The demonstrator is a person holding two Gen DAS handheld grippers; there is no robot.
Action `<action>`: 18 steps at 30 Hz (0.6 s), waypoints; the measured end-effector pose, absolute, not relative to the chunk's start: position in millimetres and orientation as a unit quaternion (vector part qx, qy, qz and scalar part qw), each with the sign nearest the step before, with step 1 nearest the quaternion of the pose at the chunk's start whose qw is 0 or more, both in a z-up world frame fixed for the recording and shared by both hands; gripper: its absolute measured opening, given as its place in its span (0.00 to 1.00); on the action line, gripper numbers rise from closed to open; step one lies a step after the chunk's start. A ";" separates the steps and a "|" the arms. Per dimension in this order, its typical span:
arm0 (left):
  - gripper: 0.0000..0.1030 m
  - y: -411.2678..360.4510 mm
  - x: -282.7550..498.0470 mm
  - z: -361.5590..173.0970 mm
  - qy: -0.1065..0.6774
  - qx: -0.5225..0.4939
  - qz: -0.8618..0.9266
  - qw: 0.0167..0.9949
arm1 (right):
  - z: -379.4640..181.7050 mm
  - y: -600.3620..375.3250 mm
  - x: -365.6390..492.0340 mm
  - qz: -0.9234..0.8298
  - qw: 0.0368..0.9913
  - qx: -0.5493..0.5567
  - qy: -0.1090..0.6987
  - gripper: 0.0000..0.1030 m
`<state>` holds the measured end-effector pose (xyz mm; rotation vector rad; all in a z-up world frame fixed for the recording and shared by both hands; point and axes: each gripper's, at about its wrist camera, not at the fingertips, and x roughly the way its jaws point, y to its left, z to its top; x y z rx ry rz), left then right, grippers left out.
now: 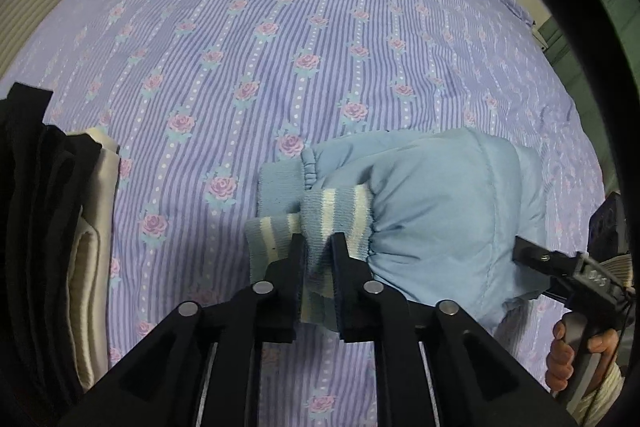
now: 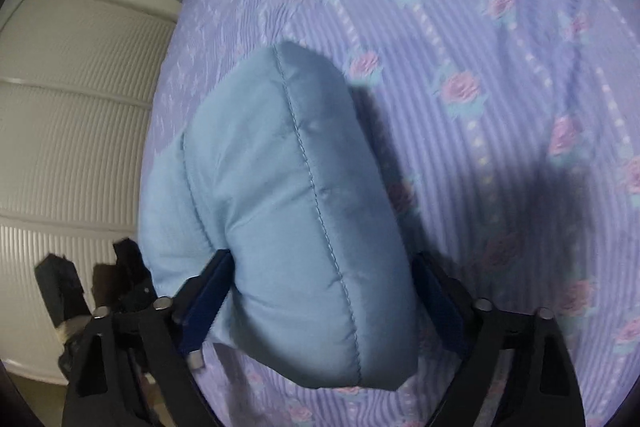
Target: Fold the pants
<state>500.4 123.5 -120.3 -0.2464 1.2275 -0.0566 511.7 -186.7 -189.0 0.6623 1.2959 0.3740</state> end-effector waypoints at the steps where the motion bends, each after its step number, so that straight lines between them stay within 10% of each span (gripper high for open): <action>1: 0.21 126.3 499.9 -120.5 0.575 -0.120 -0.030 0.809 | -188.1 -183.3 511.1 0.164 0.734 0.292 0.591 0.70; 9: 0.68 142.3 473.4 -89.2 0.548 -0.127 -0.014 0.827 | -164.5 -155.0 505.7 0.089 0.768 0.228 0.592 0.58; 18: 0.85 141.8 438.2 -118.4 0.541 -0.308 -0.038 0.781 | -163.4 -144.8 502.0 0.063 0.775 0.228 0.587 0.58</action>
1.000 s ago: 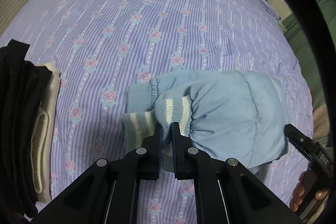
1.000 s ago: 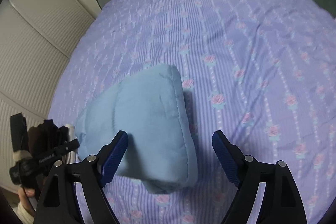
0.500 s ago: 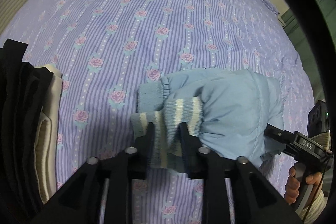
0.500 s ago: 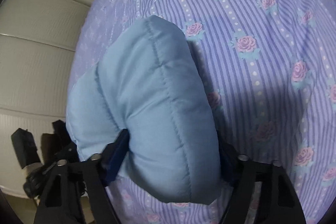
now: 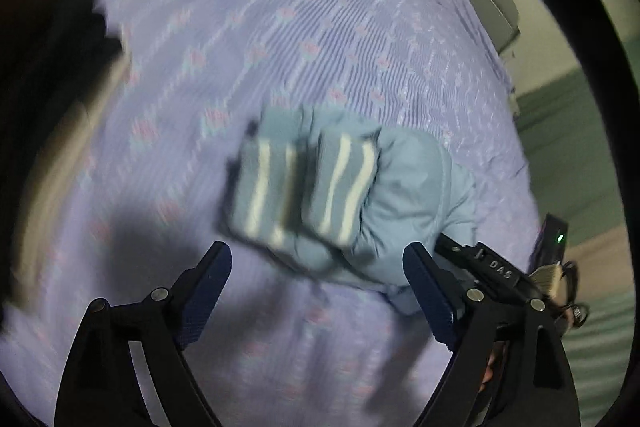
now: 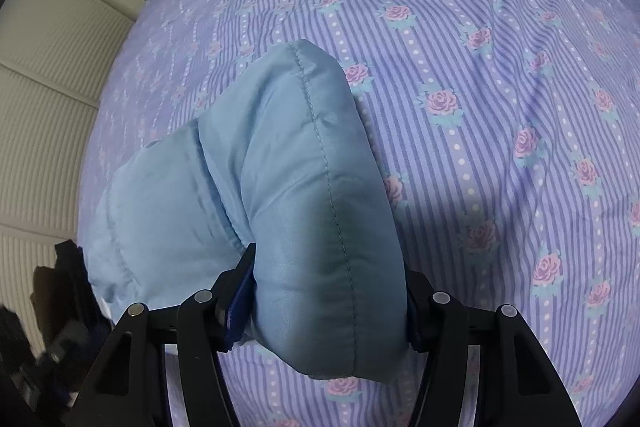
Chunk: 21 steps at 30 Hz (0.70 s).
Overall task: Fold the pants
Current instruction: 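Carry the folded pants with both tools onto the dark clothes stack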
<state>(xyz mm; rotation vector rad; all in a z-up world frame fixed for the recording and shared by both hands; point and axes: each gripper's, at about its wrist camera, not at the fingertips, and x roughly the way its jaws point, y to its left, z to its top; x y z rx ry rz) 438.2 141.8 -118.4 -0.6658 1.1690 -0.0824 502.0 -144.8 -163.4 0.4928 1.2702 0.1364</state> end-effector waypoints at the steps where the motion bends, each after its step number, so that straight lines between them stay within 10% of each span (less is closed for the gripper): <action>1: 0.85 142.2 436.4 -125.7 0.539 -0.337 -0.034 0.771 | -163.7 -144.5 502.0 0.064 0.775 0.228 0.587 0.58; 21: 0.97 150.4 481.1 -204.0 0.520 -0.426 -0.043 0.739 | -171.9 -158.7 503.8 0.067 0.774 0.234 0.584 0.60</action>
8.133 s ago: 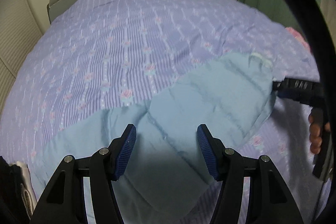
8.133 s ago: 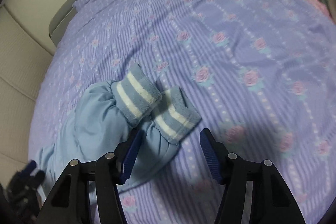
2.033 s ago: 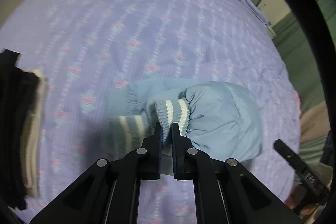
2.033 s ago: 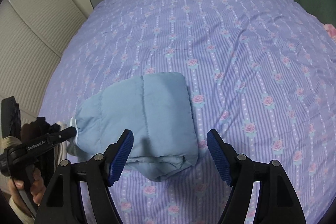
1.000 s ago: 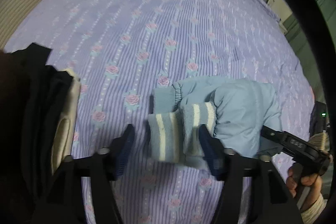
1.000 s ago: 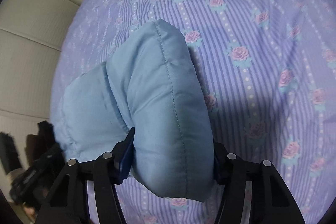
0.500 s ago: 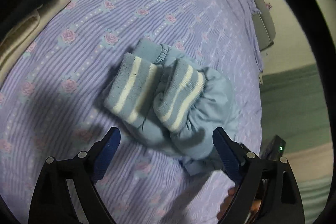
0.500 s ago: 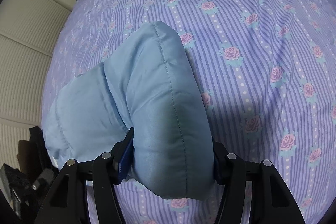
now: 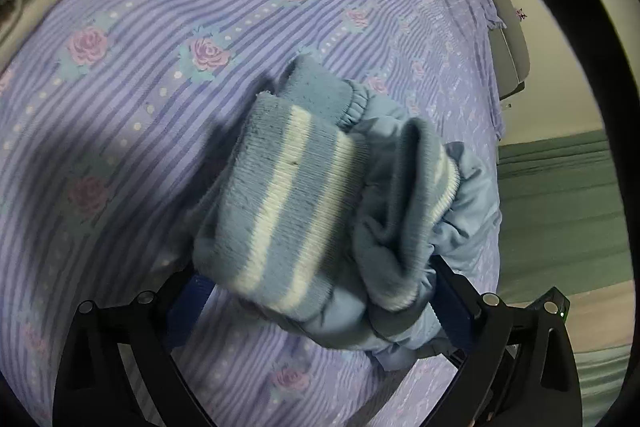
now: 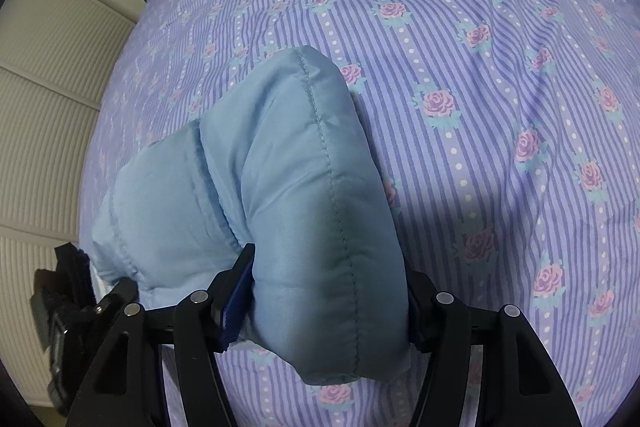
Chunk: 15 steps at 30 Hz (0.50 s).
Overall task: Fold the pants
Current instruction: 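Carry the folded pants with both tools onto the dark clothes stack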
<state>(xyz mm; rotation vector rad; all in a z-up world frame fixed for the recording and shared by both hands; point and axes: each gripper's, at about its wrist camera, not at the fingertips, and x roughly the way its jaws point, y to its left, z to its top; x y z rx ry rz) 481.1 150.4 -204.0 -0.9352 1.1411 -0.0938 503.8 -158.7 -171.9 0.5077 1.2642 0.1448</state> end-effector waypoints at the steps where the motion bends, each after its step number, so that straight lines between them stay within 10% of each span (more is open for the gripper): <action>1: 0.97 149.6 483.7 -204.5 0.521 -0.422 -0.044 0.741 | -172.2 -159.9 503.2 0.067 0.774 0.235 0.584 0.61; 7: 0.96 148.5 505.0 -205.6 0.531 -0.416 -0.043 0.737 | -176.1 -168.1 503.0 0.067 0.772 0.249 0.582 0.62; 15: 0.63 147.8 498.7 -184.6 0.531 -0.395 -0.040 0.749 | -163.7 -167.5 494.0 0.075 0.777 0.238 0.577 0.56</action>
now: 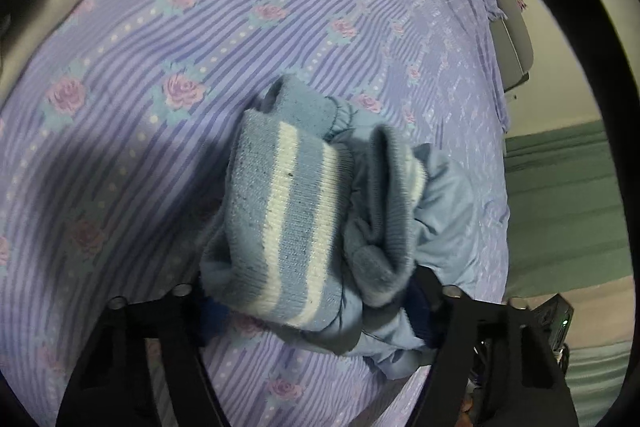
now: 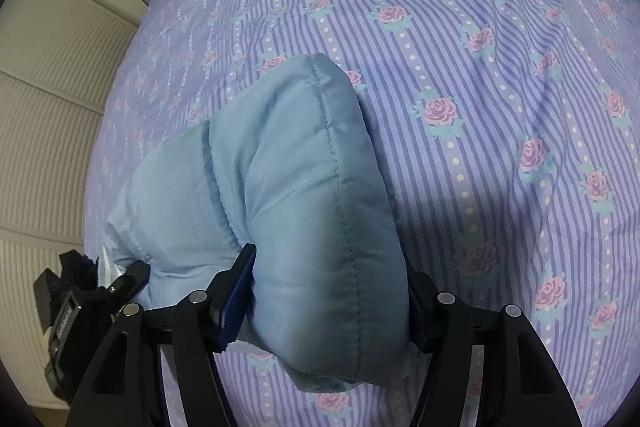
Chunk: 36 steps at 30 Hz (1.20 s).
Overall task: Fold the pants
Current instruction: 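Carry the folded pants with both tools onto the dark clothes stack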
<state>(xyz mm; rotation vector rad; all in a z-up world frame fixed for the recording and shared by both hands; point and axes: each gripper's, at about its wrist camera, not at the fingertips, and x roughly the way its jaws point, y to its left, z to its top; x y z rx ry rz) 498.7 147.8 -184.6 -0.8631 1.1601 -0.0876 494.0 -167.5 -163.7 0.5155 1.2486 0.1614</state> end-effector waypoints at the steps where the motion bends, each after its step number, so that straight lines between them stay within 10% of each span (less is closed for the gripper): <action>1: 0.61 146.6 498.7 -178.4 0.530 -0.385 -0.042 0.755 | -159.6 -165.2 494.5 0.075 0.779 0.236 0.575 0.54; 36: 0.56 109.5 309.4 92.2 0.354 -0.256 -0.022 0.899 | 98.9 -194.0 333.3 0.206 0.863 0.208 0.413 0.47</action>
